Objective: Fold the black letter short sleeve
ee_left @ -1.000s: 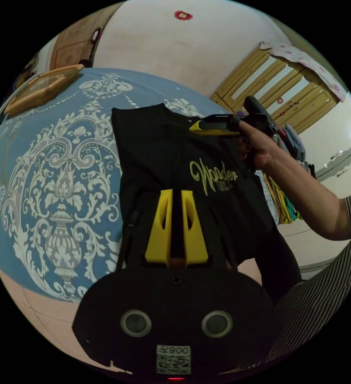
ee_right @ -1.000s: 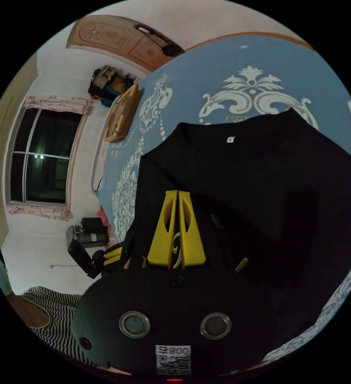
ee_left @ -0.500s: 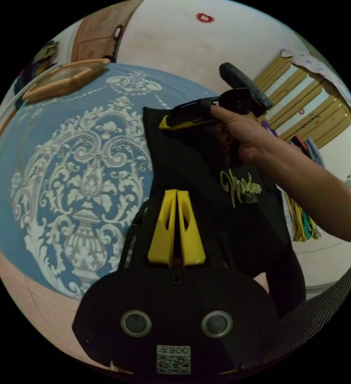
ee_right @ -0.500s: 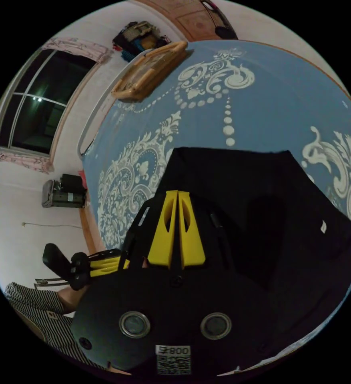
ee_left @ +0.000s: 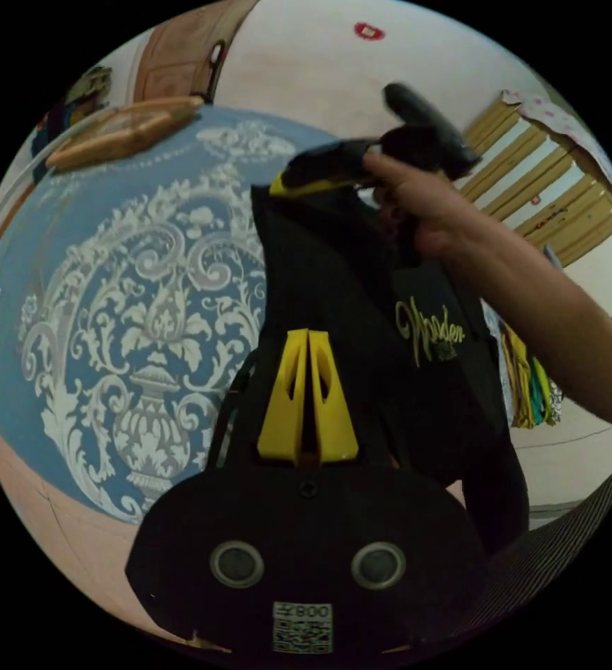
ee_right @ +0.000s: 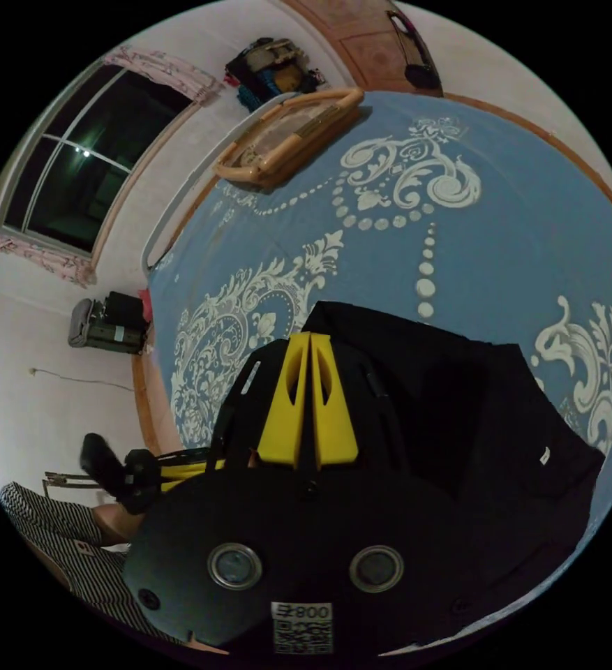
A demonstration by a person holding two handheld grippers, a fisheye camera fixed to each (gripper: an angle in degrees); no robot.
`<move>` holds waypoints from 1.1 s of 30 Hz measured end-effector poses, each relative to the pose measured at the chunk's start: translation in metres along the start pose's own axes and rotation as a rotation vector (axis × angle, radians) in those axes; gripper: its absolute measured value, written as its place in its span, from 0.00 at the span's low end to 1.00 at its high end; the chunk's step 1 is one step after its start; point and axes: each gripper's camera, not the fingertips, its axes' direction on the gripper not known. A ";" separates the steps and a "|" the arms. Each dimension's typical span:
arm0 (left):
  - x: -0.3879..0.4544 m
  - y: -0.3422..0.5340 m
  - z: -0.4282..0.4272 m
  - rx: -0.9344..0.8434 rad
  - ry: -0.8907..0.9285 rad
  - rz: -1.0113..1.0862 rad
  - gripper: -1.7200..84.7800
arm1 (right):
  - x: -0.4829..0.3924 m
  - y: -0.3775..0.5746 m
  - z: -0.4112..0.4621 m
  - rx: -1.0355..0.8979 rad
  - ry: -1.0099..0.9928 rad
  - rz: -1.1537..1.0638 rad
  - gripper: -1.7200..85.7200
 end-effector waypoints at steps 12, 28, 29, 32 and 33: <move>-0.029 0.032 -0.016 0.065 0.075 -0.019 0.03 | 0.045 0.131 -0.042 0.004 -0.061 0.068 0.02; -0.120 0.168 -0.049 0.000 0.514 -0.365 0.16 | 0.128 0.585 -0.212 0.261 -0.077 0.550 0.03; -0.121 0.172 -0.048 -0.011 0.530 -0.371 0.16 | 0.129 0.618 -0.219 0.272 -0.074 0.589 0.04; -0.118 0.190 -0.046 -0.038 0.590 -0.388 0.17 | 0.132 0.695 -0.233 0.299 -0.030 0.679 0.06; -0.117 0.196 -0.045 -0.051 0.602 -0.389 0.18 | 0.134 0.722 -0.237 0.298 -0.017 0.700 0.07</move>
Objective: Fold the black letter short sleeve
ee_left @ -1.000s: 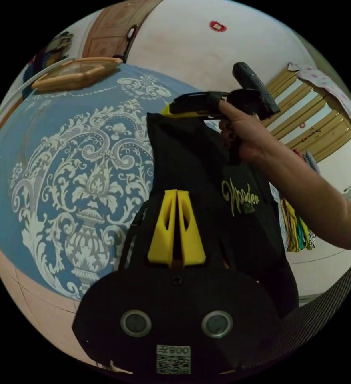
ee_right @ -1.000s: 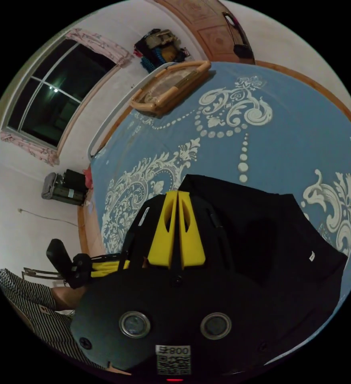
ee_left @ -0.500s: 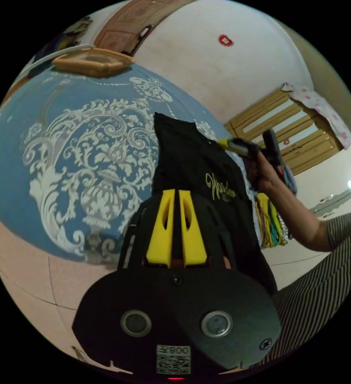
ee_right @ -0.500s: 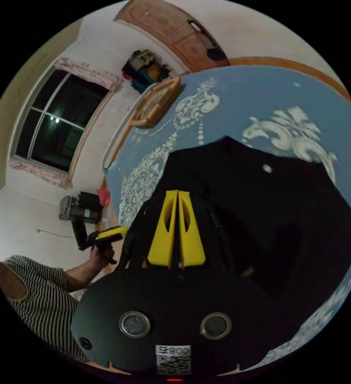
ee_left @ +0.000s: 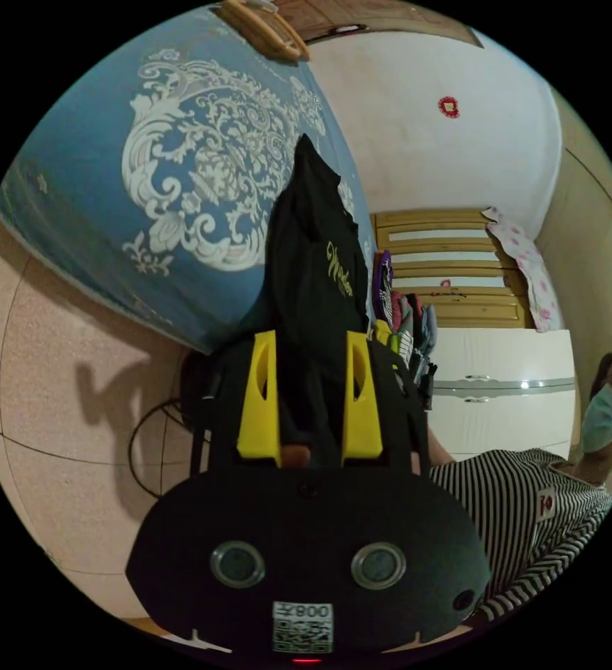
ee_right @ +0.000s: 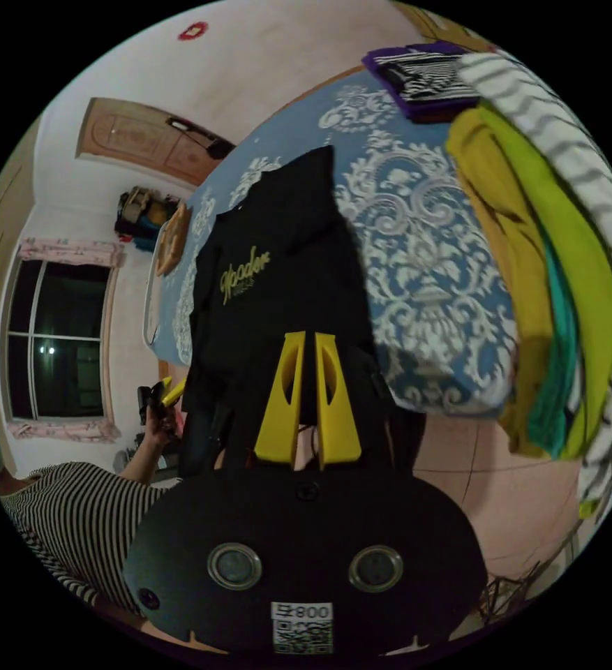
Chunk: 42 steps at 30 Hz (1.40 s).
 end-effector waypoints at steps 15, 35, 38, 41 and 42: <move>-0.004 0.052 0.010 -0.113 -0.141 0.001 0.17 | 0.140 0.118 -0.042 -0.148 0.068 0.020 0.11; -0.010 0.102 0.009 -0.144 -0.210 0.060 0.16 | 0.215 0.219 -0.089 -0.119 0.151 0.040 0.13; -0.009 0.108 0.008 -0.154 -0.233 0.074 0.15 | 0.225 0.227 -0.083 -0.168 0.186 0.034 0.14; -0.008 0.115 0.008 -0.162 -0.272 0.085 0.13 | 0.230 0.233 -0.078 -0.203 0.259 0.022 0.13; -0.007 0.118 0.007 -0.162 -0.292 0.092 0.12 | 0.232 0.236 -0.076 -0.215 0.280 0.015 0.12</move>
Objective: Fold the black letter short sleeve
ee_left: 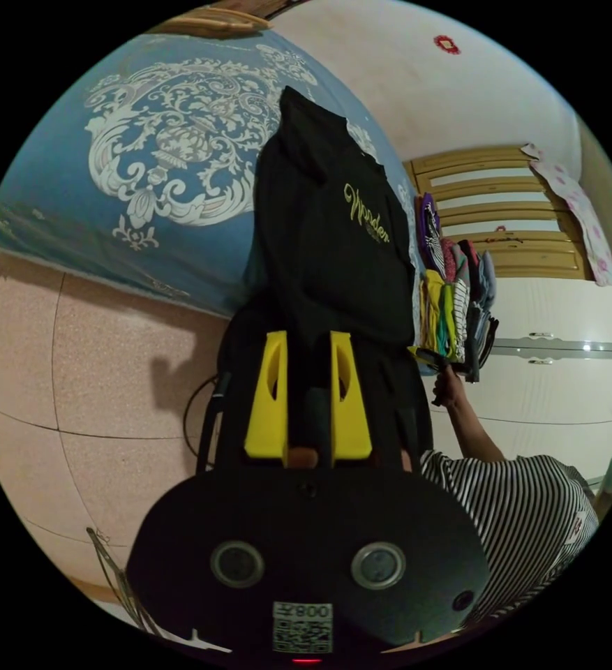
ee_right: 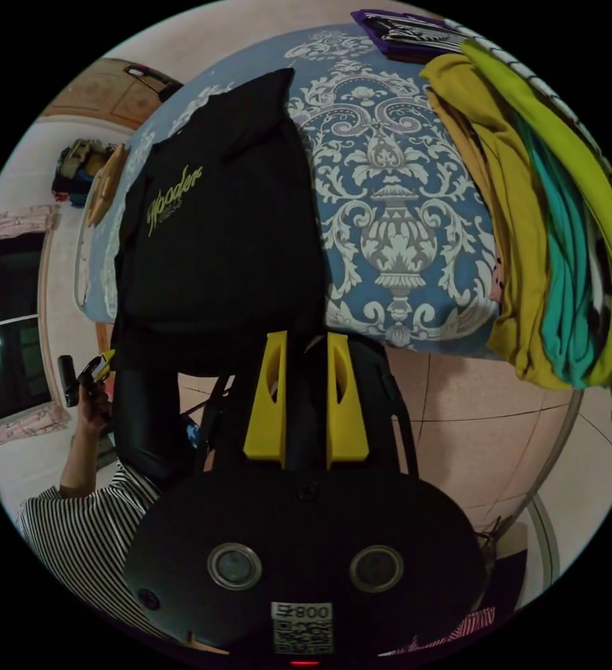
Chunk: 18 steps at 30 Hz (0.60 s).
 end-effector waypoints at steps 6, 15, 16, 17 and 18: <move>0.003 0.015 -0.004 0.003 -0.036 0.026 0.05 | 0.015 0.020 0.005 -0.028 0.139 -0.012 0.05; 0.009 0.041 -0.042 0.120 0.137 0.073 0.03 | 0.066 0.070 -0.035 0.082 -0.167 -0.057 0.03; 0.009 0.045 -0.050 0.144 0.165 0.077 0.03 | 0.069 0.074 -0.040 0.093 -0.199 -0.068 0.03; 0.008 0.047 -0.054 0.155 0.180 0.078 0.03 | 0.077 0.081 -0.050 0.120 -0.265 -0.085 0.03; 0.007 0.050 -0.062 0.174 0.208 0.081 0.03 | 0.084 0.088 -0.060 0.143 -0.328 -0.102 0.03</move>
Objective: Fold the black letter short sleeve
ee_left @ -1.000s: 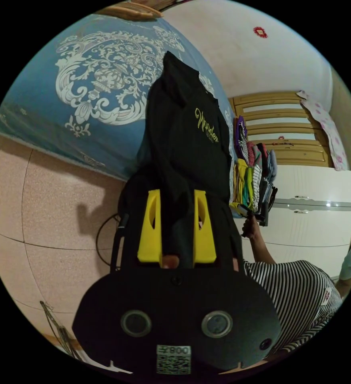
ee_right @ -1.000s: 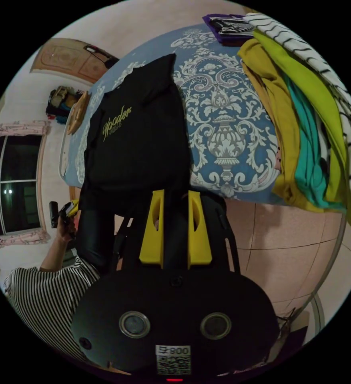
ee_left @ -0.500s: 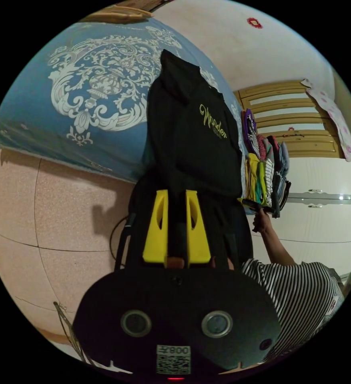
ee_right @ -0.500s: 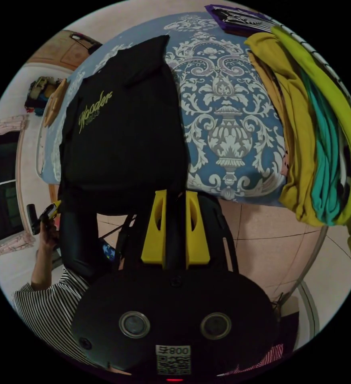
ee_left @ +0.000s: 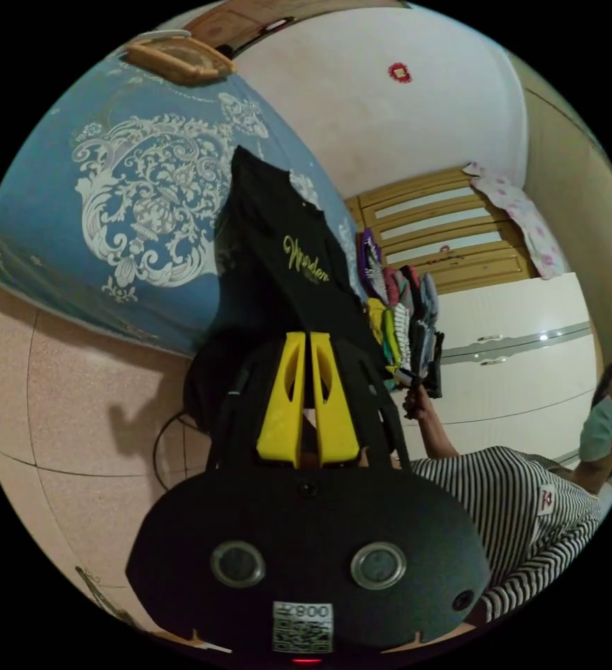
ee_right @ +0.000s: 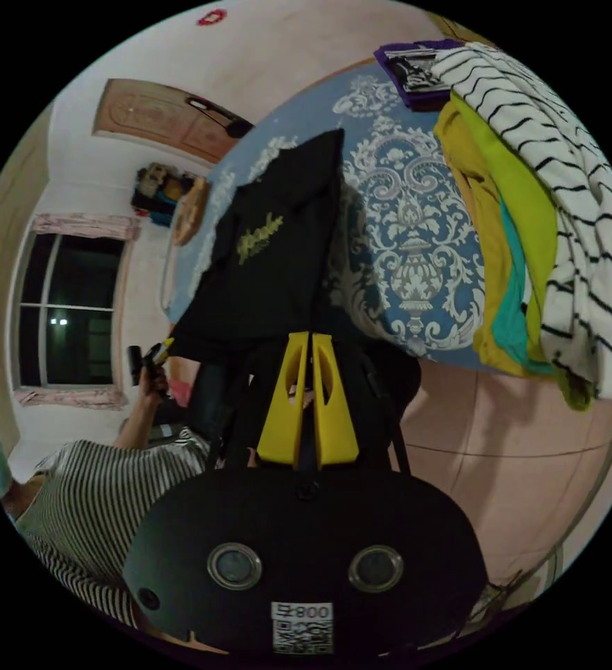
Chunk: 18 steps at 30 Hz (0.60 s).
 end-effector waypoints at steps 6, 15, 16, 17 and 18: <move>0.002 0.018 -0.035 0.072 0.111 0.012 0.03 | 0.008 0.026 -0.039 0.005 -0.087 -0.071 0.03; -0.019 0.057 -0.041 0.010 0.117 -0.092 0.03 | 0.049 0.068 -0.031 -0.055 -0.174 0.029 0.03; -0.021 0.059 -0.041 0.010 0.119 -0.105 0.03 | 0.052 0.070 -0.029 -0.057 -0.179 0.041 0.03; -0.022 0.060 -0.040 0.008 0.120 -0.110 0.03 | 0.059 0.073 -0.026 -0.056 -0.187 0.062 0.02; -0.022 0.060 -0.040 0.004 0.122 -0.115 0.03 | 0.064 0.077 -0.024 -0.052 -0.193 0.080 0.02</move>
